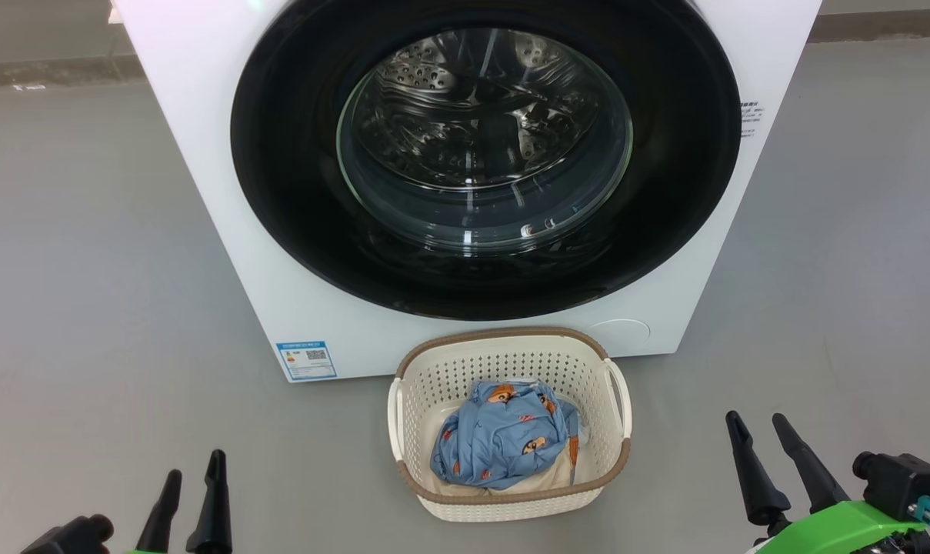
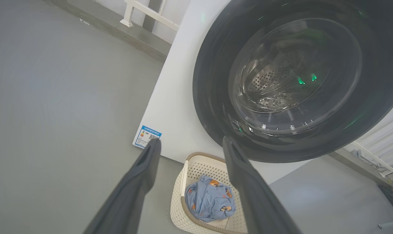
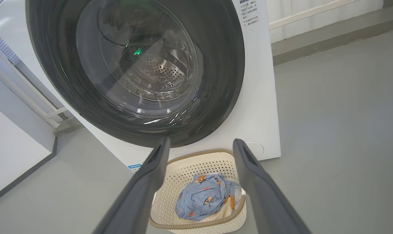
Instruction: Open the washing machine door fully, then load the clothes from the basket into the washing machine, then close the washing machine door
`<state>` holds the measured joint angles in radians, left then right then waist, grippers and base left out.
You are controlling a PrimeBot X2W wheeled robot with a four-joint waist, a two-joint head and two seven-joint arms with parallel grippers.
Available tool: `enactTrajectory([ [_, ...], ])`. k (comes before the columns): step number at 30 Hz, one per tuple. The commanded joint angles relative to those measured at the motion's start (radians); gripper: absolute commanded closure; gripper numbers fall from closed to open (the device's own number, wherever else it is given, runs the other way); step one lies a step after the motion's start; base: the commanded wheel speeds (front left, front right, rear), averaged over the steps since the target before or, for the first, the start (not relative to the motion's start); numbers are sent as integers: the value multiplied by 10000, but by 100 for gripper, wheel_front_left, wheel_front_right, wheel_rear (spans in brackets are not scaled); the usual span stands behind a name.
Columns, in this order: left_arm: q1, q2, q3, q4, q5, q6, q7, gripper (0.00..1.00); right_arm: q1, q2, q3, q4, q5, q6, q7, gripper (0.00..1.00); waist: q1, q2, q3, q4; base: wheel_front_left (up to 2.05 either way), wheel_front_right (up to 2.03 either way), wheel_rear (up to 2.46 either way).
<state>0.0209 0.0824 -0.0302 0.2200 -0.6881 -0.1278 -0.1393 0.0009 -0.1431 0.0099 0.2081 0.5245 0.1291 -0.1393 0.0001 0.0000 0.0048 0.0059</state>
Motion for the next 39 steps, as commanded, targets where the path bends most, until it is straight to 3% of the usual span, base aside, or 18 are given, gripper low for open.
enactTrajectory([
  [1, -135, 252, 196, -320, 262, -19, -128, 0, -292, -190, 185, -233, -310, 11, -133, 0, -1, 0, 2, 1, 0, 0, 0],
  [39, -3, 680, -97, -787, 4110, -29, -1215, 0, -306, -643, 681, -760, -4841, 16, -1215, 0, -1, 0, -116, 65, 0, 0, 0],
])
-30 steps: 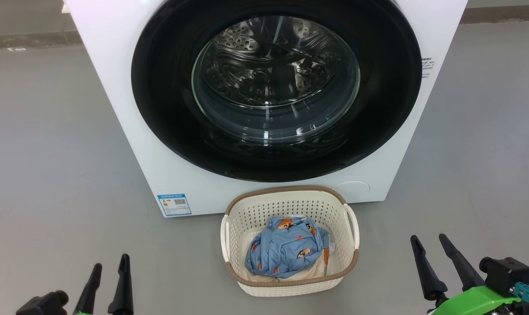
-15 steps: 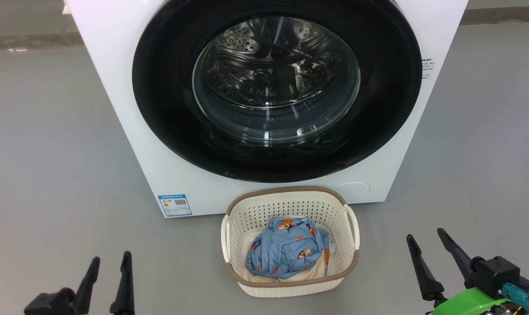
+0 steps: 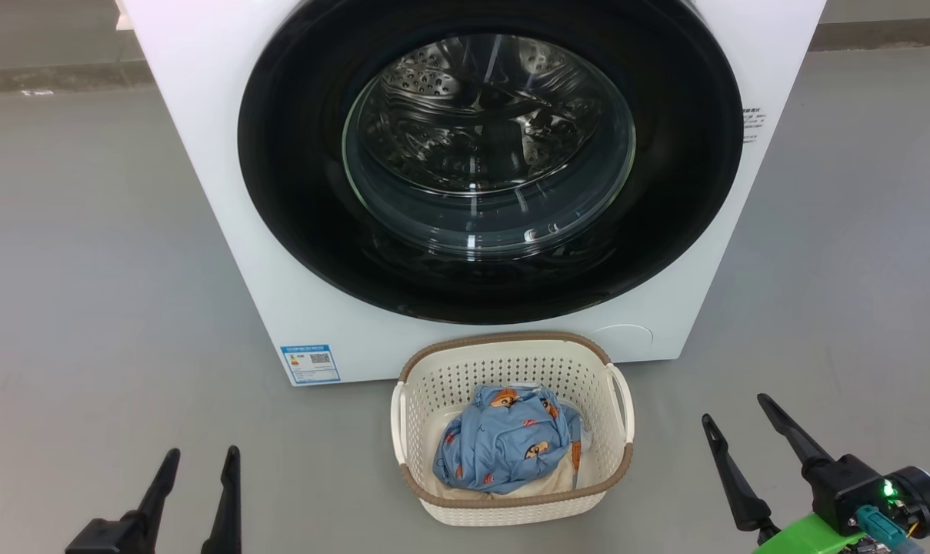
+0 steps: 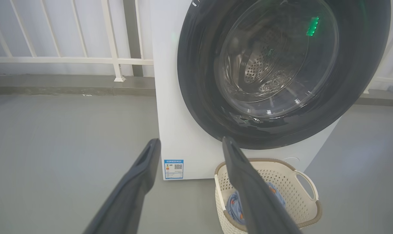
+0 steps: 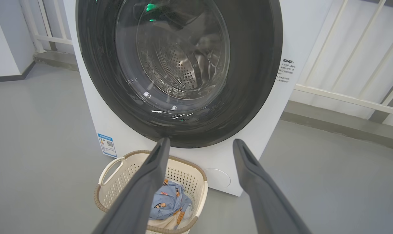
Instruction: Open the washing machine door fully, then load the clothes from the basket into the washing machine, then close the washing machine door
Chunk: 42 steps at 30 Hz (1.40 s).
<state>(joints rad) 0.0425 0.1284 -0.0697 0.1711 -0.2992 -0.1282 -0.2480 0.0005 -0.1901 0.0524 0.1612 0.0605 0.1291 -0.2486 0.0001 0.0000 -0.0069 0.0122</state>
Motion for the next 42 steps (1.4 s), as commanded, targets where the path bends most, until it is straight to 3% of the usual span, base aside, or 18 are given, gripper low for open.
enactTrajectory([
  [1, -219, 223, 298, -305, 253, -25, -137, 0, -303, -176, 257, -293, -233, 16, -132, 0, 0, 0, 2, 4, 0, 0, 0],
  [14, -153, 174, 424, -371, 229, -25, -137, 0, -164, 198, -614, -10, -21, 16, -132, 0, 0, 0, -5, -16, 0, 0, 0],
  [31, -206, 154, 451, -459, 139, -25, -137, 0, -190, 222, -631, 22, -61, 16, -132, 0, 0, 0, 36, -54, 3, 3, -6],
  [42, -208, 149, 471, -499, 104, -25, -137, 0, -173, 225, -596, 4, -34, 16, -132, 0, 0, 0, 68, -77, 71, 71, -142],
])
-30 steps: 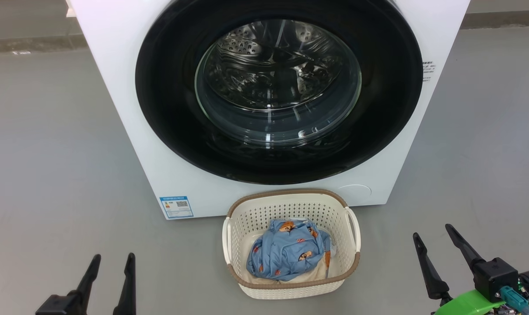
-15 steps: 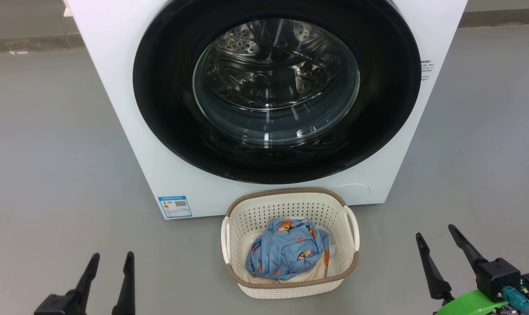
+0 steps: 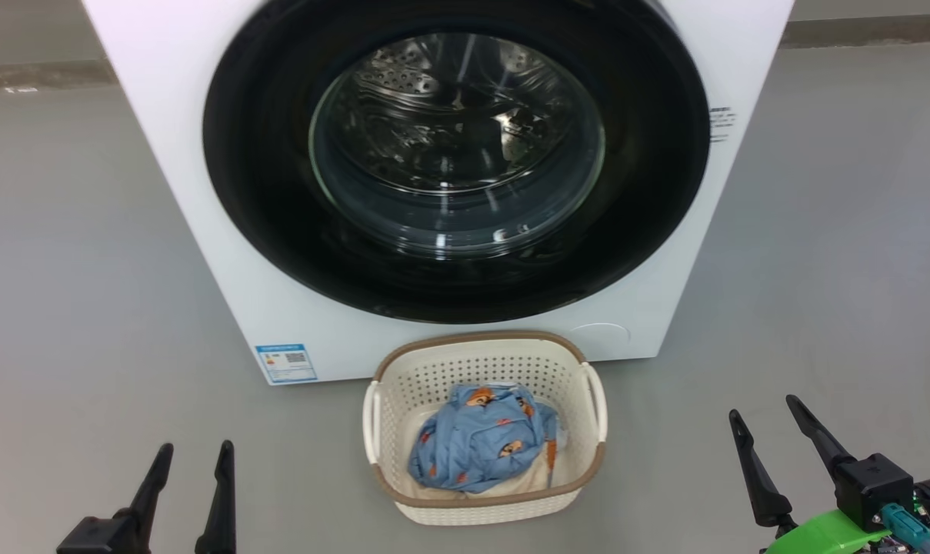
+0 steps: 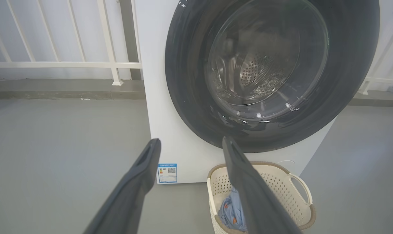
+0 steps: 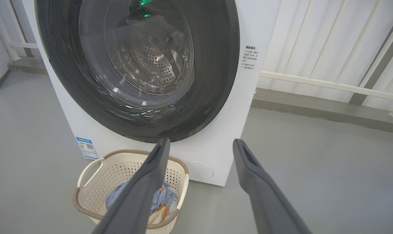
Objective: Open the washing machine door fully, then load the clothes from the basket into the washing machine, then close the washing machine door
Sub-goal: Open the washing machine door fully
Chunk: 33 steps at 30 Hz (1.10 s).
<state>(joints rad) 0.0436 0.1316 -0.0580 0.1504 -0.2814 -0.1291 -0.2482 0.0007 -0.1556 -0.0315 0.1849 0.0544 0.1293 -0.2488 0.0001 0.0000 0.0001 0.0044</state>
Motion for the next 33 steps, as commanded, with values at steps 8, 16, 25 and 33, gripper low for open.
enactTrajectory([
  [8, -254, 131, 344, -299, -95, -16, -136, 0, -185, -111, 238, -245, 39, 14, -130, 0, -1, 0, 57, -41, 122, 122, -244],
  [16, -276, 114, 287, -296, -173, -16, -136, 0, -176, -114, 246, -257, 59, 14, -130, 0, -1, 0, 111, -78, 106, 106, -211],
  [25, -276, 43, 330, -316, -307, -16, -136, 0, -178, -137, 253, -277, 81, 14, -130, 0, -1, 0, 163, -94, 41, 41, -81],
  [33, -287, 18, 404, -289, -370, -16, -136, 0, -202, -74, 187, -362, 65, 14, -130, 0, -1, 0, 153, -82, 0, 0, 0],
])
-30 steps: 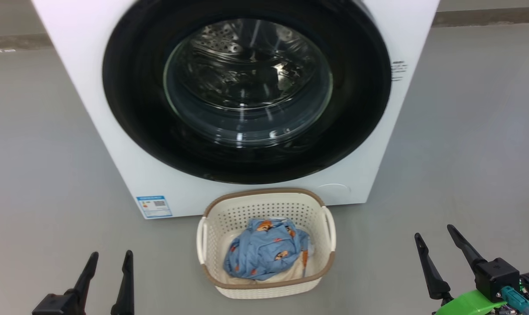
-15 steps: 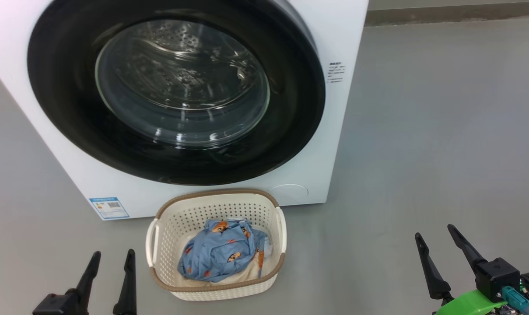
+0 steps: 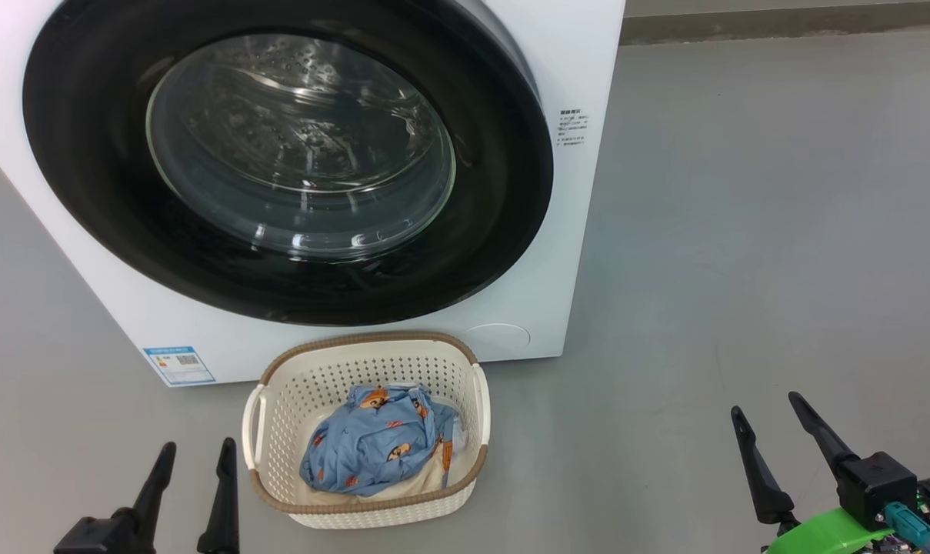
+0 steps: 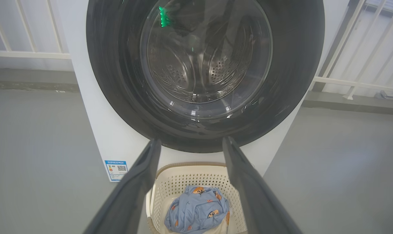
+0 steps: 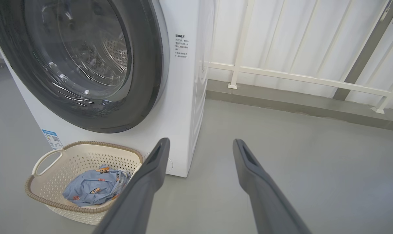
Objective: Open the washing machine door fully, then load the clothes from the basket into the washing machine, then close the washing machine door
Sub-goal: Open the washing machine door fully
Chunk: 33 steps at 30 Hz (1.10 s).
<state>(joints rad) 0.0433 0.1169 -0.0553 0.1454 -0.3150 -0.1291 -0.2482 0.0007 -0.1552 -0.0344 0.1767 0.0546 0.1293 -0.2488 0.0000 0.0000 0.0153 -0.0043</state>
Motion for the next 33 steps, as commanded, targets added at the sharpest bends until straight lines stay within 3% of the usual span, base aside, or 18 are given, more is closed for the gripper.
enactTrajectory([
  [1, -284, 164, 382, -242, -39, -16, -136, 0, -210, -77, 210, -302, 63, 14, -130, 0, 0, 0, 4, 9, 0, 0, 0],
  [7, -277, 151, 389, -241, -50, -16, -136, 0, -240, -83, 187, -420, 32, 14, -130, 0, 0, 0, 3, 35, 0, 0, 0],
  [8, -272, 147, 391, -241, -51, -16, -136, 0, -236, -82, 179, -420, 21, 14, -130, 59, 0, 0, -1, 38, 0, 0, 0],
  [9, -267, 145, 392, -241, -53, -16, -136, 0, -250, -80, 172, -455, 11, 14, -130, 100, 0, 0, -1, 40, 0, 0, 0],
  [23, -235, 147, 383, -203, -91, -16, -136, 0, -306, 43, 172, -574, 136, 14, -130, 100, 0, 0, -4, 59, 0, 0, 0],
  [29, -204, 185, 363, -190, -134, -16, -136, 0, -343, 498, -496, -735, 1546, 14, -130, 100, 0, 0, 22, 55, 0, 0, 0],
  [33, -116, 190, 333, -207, -160, -16, -136, 0, -422, 802, -1203, -691, 3518, 14, -130, 100, 0, 0, 95, 22, 0, 0, 0],
])
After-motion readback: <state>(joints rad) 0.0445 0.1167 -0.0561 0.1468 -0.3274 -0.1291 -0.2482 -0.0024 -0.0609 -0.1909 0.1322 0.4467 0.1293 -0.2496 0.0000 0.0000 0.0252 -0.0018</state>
